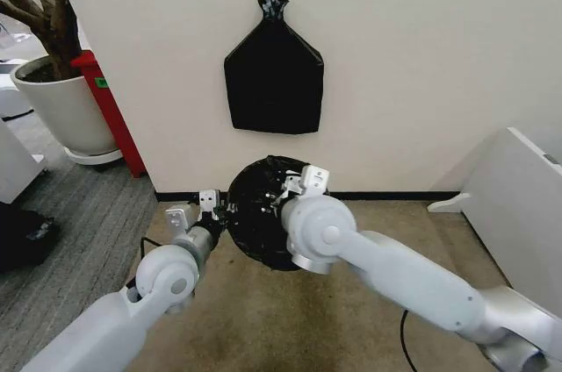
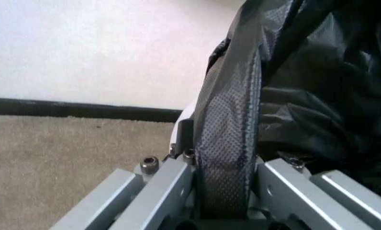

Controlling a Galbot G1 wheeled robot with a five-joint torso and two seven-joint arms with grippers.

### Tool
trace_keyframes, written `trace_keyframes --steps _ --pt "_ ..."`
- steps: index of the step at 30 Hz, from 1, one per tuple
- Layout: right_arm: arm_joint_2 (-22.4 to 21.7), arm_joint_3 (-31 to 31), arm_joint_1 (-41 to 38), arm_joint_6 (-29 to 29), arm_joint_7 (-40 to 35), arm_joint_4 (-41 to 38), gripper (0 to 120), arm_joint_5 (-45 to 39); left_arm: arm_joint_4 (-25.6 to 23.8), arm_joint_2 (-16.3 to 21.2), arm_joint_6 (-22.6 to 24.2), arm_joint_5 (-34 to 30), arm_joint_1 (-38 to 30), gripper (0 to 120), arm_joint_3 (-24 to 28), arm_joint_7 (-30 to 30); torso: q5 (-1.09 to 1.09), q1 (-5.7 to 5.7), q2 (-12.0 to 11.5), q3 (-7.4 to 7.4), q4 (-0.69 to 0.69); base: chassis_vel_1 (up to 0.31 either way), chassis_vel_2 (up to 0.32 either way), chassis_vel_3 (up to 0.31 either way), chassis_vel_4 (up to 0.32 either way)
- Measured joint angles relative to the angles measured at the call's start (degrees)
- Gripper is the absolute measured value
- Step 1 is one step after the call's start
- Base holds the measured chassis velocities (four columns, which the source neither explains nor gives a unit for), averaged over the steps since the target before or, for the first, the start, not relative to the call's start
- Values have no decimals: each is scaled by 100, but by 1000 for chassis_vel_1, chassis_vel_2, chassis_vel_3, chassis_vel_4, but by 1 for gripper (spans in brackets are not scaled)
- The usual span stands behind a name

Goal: Place the garbage bag over the trash bin.

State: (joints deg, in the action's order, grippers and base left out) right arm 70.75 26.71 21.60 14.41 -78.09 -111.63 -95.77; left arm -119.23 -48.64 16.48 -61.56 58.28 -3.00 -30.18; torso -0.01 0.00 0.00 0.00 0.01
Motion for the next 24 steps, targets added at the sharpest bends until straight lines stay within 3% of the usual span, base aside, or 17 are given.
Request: trace_keyframes --steps 8,14,24 --pt "429 -25 199 141 22 1200 0 525 -159 -2 -8 5 50 1 -49 11 1 0 0 0 -1 0 0 0 0" --pt "541 -51 295 198 130 1648 0 868 -267 -4 -14 -10 134 1 -89 19 1 0 0 0 -1 0 0 0 0" --pt "205 242 211 22 -141 838 0 475 -161 -78 -39 -4 125 1 -109 22 1 0 0 -1 -2 0 0 0 0"
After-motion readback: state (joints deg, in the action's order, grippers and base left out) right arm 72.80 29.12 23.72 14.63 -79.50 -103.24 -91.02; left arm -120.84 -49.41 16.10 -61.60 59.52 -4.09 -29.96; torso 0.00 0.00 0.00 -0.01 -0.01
